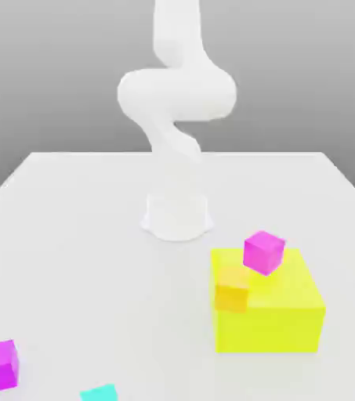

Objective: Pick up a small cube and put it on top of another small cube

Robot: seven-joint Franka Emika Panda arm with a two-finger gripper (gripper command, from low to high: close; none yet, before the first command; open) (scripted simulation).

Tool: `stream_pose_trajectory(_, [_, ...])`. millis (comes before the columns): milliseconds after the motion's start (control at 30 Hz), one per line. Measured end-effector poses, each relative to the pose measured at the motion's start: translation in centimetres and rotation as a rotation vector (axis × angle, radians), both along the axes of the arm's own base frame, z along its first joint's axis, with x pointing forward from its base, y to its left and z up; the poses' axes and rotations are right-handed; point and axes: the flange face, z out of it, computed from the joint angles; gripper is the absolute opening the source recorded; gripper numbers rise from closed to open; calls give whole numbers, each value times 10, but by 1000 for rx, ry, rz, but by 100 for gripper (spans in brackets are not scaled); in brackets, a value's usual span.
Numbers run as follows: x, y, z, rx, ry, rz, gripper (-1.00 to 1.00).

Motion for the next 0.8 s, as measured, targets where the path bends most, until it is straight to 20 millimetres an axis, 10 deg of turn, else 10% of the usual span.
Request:
stream_pose_trajectory(400, [123, -33, -176, 7, 291, 146, 0])
stream_pose_trajectory(800, [163, -67, -378, -62, 565, 240, 0])
